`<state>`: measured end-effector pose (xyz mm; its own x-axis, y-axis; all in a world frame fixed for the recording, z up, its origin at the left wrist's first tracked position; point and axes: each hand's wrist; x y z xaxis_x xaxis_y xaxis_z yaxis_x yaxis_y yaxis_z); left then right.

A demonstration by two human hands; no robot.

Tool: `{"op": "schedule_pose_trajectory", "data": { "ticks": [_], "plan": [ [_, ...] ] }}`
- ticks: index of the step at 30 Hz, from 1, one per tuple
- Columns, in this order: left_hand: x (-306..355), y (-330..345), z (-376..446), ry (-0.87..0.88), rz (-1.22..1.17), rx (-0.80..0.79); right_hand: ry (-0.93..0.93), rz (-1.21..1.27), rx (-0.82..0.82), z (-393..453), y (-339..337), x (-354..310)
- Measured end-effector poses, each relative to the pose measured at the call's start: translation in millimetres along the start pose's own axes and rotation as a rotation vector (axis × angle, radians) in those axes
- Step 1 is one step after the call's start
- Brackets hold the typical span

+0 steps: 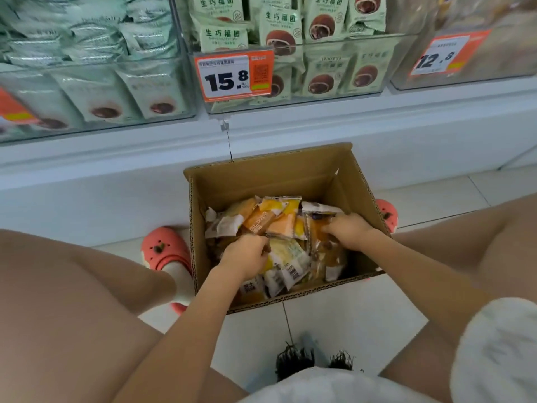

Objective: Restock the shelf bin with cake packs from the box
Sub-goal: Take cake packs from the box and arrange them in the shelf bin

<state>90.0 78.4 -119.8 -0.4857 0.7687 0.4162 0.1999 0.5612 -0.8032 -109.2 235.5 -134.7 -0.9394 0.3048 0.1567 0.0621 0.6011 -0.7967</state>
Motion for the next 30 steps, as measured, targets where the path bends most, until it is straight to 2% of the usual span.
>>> {"op": "schedule_pose_trajectory", "data": {
  "ticks": [2, 4, 7, 8, 9, 11, 13, 16, 18, 20, 22, 26, 29, 30],
  "plan": [
    [5.5, -1.4, 3.8, -0.058, -0.161, -0.001, -0.022, 0.1, 0.088, -13.6, -12.4, 5.5],
    [12.3, -4.3, 6.9, -0.19, -0.405, -0.033, -0.028, 0.308, 0.171, -28.6, -30.8, 7.9],
    [18.4, -13.0, 2.3, -0.576, -1.084, -0.297, -0.01, 0.551, 0.358, -56.3, -63.3, -7.5],
    [19.0, -16.8, 1.0, -0.632, -1.286, -0.408, -0.019, 0.621, 0.449, -64.6, -69.3, -17.3],
    [19.5, -20.6, 0.1, -0.636, -1.467, -0.471, -0.042, 0.694, 0.527, -72.4, -73.0, -28.8],
    [22.5, -30.0, -0.5, -0.591, -1.752, -0.396, -0.088, 0.795, 0.555, -80.2, -71.2, -47.6],
    [25.8, -36.1, 0.6, -0.535, -1.769, -0.204, -0.133, 0.826, 0.463, -78.3, -65.0, -52.7],
    [25.2, -36.0, 0.2, -0.441, -1.535, -0.038, -0.156, 0.881, 0.322, -74.3, -61.7, -35.9],
    [22.3, -37.6, -2.3, -0.357, -1.464, 0.039, -0.1, 0.987, 0.37, -74.5, -61.7, -24.9],
    [23.4, -42.0, -4.8, -0.27, -1.457, 0.065, 0.008, 1.183, 0.515, -73.3, -64.9, -18.7],
    [31.2, -46.0, -6.8, -0.215, -1.447, 0.083, 0.06, 1.372, 0.579, -71.3, -69.6, -19.5],
    [49.4, -51.6, -5.1, -0.249, -1.361, 0.165, 0.186, 1.683, 0.439, -67.6, -74.0, -30.2],
    [54.6, -52.1, -1.2, -0.298, -1.454, 0.249, 0.283, 2.112, 0.311, -66.6, -75.4, -41.3],
    [56.0, -51.5, -0.2, -0.305, -1.507, 0.283, 0.305, 2.187, 0.253, -67.4, -74.6, -46.6]
  ]
}}
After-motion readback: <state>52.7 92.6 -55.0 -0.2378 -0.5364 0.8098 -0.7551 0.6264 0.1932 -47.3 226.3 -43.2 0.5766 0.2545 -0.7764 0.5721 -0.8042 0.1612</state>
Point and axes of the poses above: each hand's wrist, its own z-axis towards the middle knuckle, its own y-axis out of the palm, x = y × z
